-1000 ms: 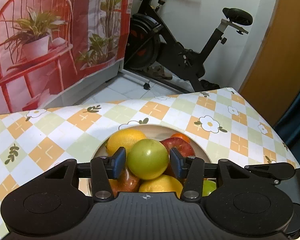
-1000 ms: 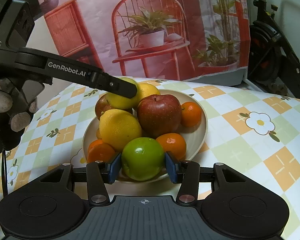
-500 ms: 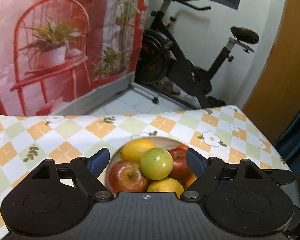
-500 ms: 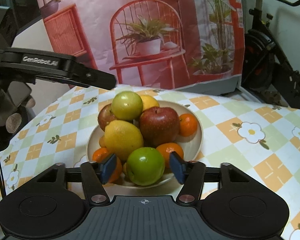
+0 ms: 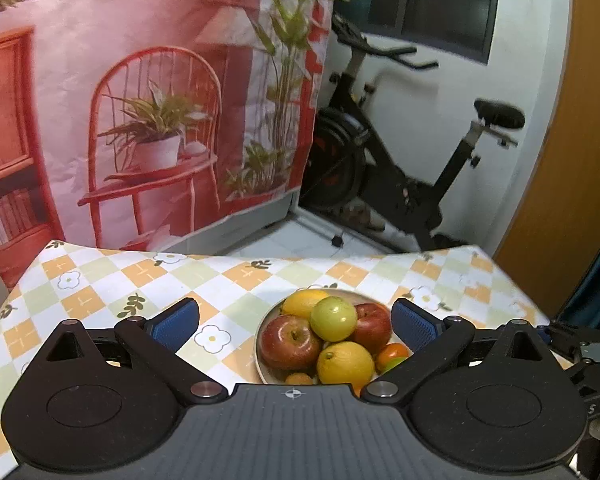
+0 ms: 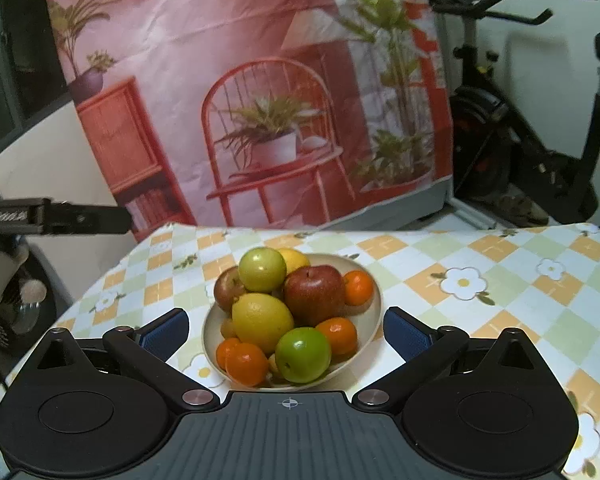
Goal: Organize fruits
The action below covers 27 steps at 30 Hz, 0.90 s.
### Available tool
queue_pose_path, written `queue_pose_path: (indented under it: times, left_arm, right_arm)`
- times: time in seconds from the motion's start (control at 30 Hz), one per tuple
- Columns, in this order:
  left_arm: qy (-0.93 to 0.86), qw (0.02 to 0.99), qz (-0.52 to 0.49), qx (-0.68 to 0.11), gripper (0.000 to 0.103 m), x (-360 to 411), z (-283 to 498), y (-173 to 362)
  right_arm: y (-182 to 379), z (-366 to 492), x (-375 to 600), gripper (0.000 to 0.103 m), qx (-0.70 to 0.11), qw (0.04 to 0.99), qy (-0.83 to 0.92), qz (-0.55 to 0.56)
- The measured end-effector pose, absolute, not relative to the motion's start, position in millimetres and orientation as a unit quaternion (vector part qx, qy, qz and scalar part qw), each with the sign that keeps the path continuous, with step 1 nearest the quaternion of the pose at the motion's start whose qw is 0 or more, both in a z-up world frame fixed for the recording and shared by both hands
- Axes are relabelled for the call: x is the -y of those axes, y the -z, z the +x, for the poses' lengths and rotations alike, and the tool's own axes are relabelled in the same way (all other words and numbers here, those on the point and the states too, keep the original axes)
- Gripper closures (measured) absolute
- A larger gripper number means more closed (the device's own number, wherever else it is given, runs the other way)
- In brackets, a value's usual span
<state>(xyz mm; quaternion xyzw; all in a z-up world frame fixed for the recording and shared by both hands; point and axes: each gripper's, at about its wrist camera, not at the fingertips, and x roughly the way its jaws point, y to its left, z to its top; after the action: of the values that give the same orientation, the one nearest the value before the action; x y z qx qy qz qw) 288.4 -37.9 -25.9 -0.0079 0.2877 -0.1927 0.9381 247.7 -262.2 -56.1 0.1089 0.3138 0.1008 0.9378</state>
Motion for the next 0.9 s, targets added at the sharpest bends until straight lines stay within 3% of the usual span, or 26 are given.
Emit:
queue_pose_path:
  times: [0.5,0.9]
  left_arm:
    - [0.165,0.958,-0.037,-0.232,0.0,11,188,-16]
    - [0.102,0.976,0.004,-0.195,0.0,8,123,-52]
  right_arm:
    - [-3,171,250,0.0,-0.256,0.951,-0.064,0.162]
    - [-48,107,227,0.0,-0.228,0.967,-0.043,0.103]
